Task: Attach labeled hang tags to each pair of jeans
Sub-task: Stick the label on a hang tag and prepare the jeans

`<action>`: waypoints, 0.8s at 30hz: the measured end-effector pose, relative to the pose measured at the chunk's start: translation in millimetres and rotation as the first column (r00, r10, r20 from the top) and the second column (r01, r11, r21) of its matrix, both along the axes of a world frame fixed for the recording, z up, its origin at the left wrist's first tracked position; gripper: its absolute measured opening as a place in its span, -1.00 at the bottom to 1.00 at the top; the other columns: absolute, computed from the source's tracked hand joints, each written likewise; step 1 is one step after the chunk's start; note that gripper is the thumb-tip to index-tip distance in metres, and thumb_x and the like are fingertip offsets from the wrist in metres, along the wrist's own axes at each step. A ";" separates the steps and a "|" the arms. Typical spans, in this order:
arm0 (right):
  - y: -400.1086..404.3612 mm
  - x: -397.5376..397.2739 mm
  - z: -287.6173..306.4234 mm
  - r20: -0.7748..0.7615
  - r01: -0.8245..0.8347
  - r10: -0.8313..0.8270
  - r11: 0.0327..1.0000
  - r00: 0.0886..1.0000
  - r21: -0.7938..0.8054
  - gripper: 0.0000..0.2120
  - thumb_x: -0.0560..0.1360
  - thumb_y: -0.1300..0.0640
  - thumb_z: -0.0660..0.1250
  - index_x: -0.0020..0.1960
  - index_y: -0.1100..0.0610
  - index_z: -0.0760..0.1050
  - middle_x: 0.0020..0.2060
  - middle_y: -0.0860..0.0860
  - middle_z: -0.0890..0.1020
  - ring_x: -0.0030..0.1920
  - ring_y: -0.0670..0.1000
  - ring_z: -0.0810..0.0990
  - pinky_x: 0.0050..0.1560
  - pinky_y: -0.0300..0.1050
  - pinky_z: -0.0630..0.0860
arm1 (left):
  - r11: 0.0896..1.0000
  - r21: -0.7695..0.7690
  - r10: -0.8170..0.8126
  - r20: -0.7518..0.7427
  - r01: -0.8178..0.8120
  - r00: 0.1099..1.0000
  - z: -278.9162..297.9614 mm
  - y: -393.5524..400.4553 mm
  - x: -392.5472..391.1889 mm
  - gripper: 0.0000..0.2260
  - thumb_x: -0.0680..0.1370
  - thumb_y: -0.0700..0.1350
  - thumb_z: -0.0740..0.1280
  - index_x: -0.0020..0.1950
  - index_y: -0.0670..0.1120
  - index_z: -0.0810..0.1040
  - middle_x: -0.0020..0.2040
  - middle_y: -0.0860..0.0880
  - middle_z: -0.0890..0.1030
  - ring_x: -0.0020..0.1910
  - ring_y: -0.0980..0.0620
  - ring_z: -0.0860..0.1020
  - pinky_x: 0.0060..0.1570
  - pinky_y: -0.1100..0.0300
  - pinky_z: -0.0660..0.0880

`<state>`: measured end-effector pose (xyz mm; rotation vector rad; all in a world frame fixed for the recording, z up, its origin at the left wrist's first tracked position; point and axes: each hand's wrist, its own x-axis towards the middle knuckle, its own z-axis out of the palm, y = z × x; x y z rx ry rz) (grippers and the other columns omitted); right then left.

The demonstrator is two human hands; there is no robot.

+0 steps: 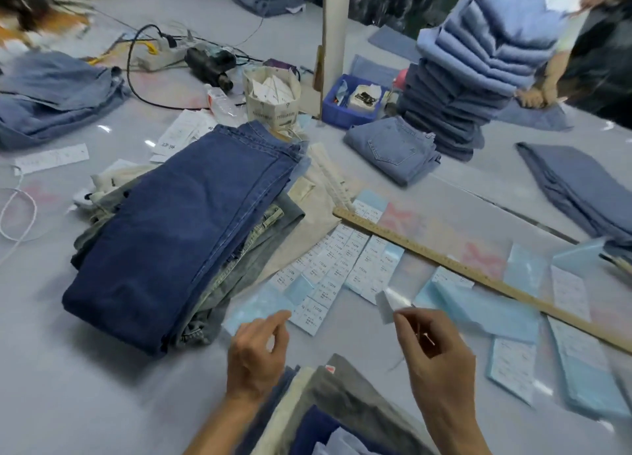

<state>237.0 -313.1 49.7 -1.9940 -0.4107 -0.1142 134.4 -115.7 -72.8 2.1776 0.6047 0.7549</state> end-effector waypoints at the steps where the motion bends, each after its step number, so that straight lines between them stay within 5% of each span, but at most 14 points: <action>1: -11.0 -10.2 5.9 0.134 -0.037 0.044 0.998 0.990 -0.048 -0.85 0.51 0.26 0.47 -0.12 0.02 0.64 -0.20 -0.12 0.62 -0.26 -0.04 0.55 -0.25 -0.28 0.48 | 0.959 -0.282 -0.024 -0.020 0.018 1.000 26.6 -15.3 -1.1 -0.80 0.58 0.10 0.24 -0.03 0.13 0.66 -0.34 0.05 0.65 -0.36 0.08 0.60 -0.29 0.13 0.56; 3: -36.5 -32.0 12.4 0.342 -0.064 0.124 0.981 0.931 -0.181 -0.94 0.51 0.24 0.45 -0.13 0.14 0.65 -0.16 -0.06 0.60 -0.27 -0.12 0.52 -0.21 -0.36 0.45 | 0.657 -0.747 -0.167 -0.012 0.102 0.986 74.2 -50.0 -1.3 -0.65 0.52 0.29 0.26 -0.13 0.04 0.64 -0.40 -0.04 0.61 -0.47 0.08 0.51 -0.46 0.23 0.42; 5: -63.2 -54.2 13.2 0.436 -0.074 0.206 0.951 0.876 -0.299 -0.93 0.53 0.21 0.42 -0.11 0.19 0.65 -0.13 0.01 0.59 -0.20 -0.09 0.53 -0.10 -0.37 0.46 | 0.359 -0.926 -0.351 -0.019 0.116 0.936 105.3 -80.2 -2.6 -0.51 0.55 0.30 0.32 -0.16 -0.14 0.63 -0.38 -0.16 0.61 -0.50 0.01 0.46 -0.57 0.25 0.30; 6: -77.5 -65.5 12.6 0.454 -0.094 0.261 0.929 0.852 -0.357 -0.94 0.54 0.22 0.42 -0.08 0.21 0.64 -0.11 0.05 0.58 -0.18 -0.02 0.54 -0.07 -0.32 0.47 | 0.297 -0.948 -0.435 -0.028 0.114 0.900 114.9 -93.0 -6.0 -0.52 0.56 0.25 0.35 -0.17 -0.19 0.62 -0.38 -0.17 0.60 -0.51 -0.01 0.43 -0.59 0.27 0.26; 13: -145.8 -128.8 9.6 0.435 -0.064 0.354 0.831 0.828 -0.553 -0.79 0.49 0.30 0.47 0.07 0.16 0.52 -0.07 0.11 0.52 -0.25 0.17 0.46 -0.21 0.01 0.50 | 0.327 -0.936 -0.690 -0.142 0.130 0.710 111.9 -140.0 -34.5 -0.85 0.55 -0.26 0.39 -0.22 -0.11 0.62 -0.37 -0.13 0.59 -0.54 0.05 0.37 -0.58 0.29 0.23; 19: -161.5 -149.4 24.0 0.425 -0.024 0.356 0.789 0.832 -0.614 -0.83 0.49 0.33 0.47 0.06 0.23 0.57 -0.05 0.09 0.52 -0.21 0.09 0.42 -0.18 -0.11 0.42 | 0.268 -0.962 -0.757 -0.175 0.054 0.630 116.0 -151.2 -42.2 -0.90 0.52 -0.11 0.48 -0.09 -0.13 0.63 -0.25 -0.20 0.69 -0.42 0.01 0.54 -0.56 0.24 0.35; 24: -164.8 -151.9 34.8 0.442 -0.020 0.378 0.778 0.813 -0.628 -0.90 0.51 0.36 0.43 0.02 0.25 0.59 -0.11 0.11 0.55 -0.24 0.08 0.37 -0.23 -0.11 0.38 | 0.209 -0.977 -0.738 -0.124 0.050 0.663 118.1 -159.6 -46.9 -0.77 0.46 -0.34 0.52 0.01 -0.27 0.51 -0.29 -0.27 0.63 -0.42 -0.08 0.53 -0.53 0.21 0.39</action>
